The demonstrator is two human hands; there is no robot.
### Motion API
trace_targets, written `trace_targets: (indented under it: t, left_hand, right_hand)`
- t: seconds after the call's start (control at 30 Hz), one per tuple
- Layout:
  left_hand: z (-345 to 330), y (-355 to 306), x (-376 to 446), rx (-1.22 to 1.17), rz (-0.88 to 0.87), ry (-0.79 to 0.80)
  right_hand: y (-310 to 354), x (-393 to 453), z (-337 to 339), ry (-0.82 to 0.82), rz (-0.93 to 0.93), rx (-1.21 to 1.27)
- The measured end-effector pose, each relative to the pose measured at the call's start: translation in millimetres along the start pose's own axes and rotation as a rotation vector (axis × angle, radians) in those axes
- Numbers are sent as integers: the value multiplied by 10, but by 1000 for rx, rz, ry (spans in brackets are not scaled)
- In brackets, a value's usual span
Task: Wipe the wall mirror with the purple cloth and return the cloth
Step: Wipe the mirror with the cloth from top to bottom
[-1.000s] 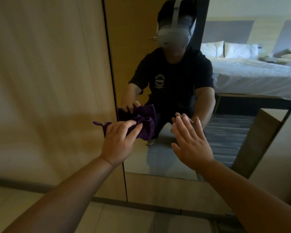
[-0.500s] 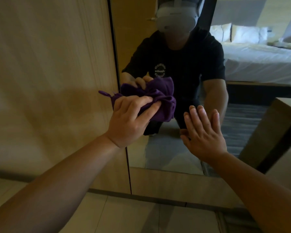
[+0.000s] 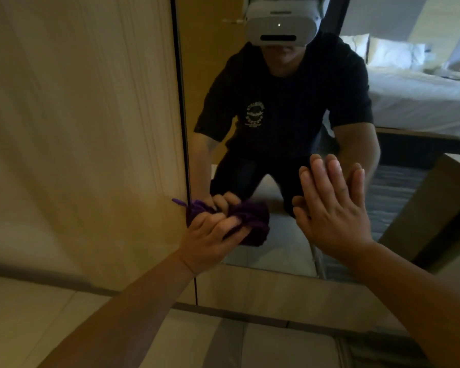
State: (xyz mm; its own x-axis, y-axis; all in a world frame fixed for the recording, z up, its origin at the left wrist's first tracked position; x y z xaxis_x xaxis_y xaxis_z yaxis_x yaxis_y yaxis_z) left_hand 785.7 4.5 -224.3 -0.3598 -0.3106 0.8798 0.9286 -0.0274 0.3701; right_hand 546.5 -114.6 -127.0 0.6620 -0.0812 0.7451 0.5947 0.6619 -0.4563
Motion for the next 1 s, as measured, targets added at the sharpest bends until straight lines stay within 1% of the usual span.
trace_targets:
  t: [0.07,0.13,0.2,0.27,0.33,0.37,0.43,0.5,0.6,0.67,0.73,0.77,0.83,0.87,0.93,1.0]
  left_hand:
    - [-52,-122,-310,-16,-37,78]
    - [-119,-204,-433,-40,32,109]
    - [-93,-313,-584,-76,55,188]
    - [-11,-403,-876,-117,-19,348]
    - [125,-415,-1087,-136,-22,479]
    - [192,-403,-1113,-139,6,510]
    - [315,-378,-962,-136,59,516]
    - [451,-352,-643,-149,81,436]
    - [601,-218,69,-169,68,224]
    - [662,-102,640,-160,70,68]
    - [670,3,1221,-123,61,-84]
    - [651,34,1489,-105,50,-136]
    - [521,16,1868,-82,34,-192]
    - [421,-36,1960,-59,31,-194]
    - [201,-185,1977,-19,5,-175]
    - [16,-336,1814,-7,-12,-154]
  right_hand:
    - [9,-5,-29,-36,-5,-24]
    - [0,9,-48,-49,-8,-49]
    - [-2,12,-43,10,-17,-48]
    - [12,5,-9,71,-23,-46]
    - [22,-5,28,97,-12,-66]
    - [15,4,41,116,-10,-73]
    - [-4,48,90,159,-18,-69]
    - [6,60,195,199,-12,-32]
    - [-28,68,484,233,-16,114]
    - [-190,53,721,238,-98,176]
    - [-490,-1,886,258,-222,149]
    - [-659,-46,929,254,-273,127]
    - [-941,-155,942,246,-331,91]
    - [-1031,-211,911,249,-328,72]
    - [-1120,-304,783,235,-290,33]
    - [-1138,-343,643,185,-279,19]
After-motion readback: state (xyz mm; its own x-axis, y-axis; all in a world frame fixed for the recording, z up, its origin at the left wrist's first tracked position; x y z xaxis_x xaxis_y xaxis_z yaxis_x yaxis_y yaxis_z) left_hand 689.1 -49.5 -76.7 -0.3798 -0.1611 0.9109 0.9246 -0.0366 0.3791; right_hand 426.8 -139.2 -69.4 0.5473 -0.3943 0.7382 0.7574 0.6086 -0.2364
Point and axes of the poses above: each hand's wrist, its own x-axis towards the middle knuckle, its own z-axis out of the back of the hand, y = z × x, the point moved 1 cm from there along x, towards the middle knuckle, and after that the axes turned 2 degrees about z, right-handed, at the moved point
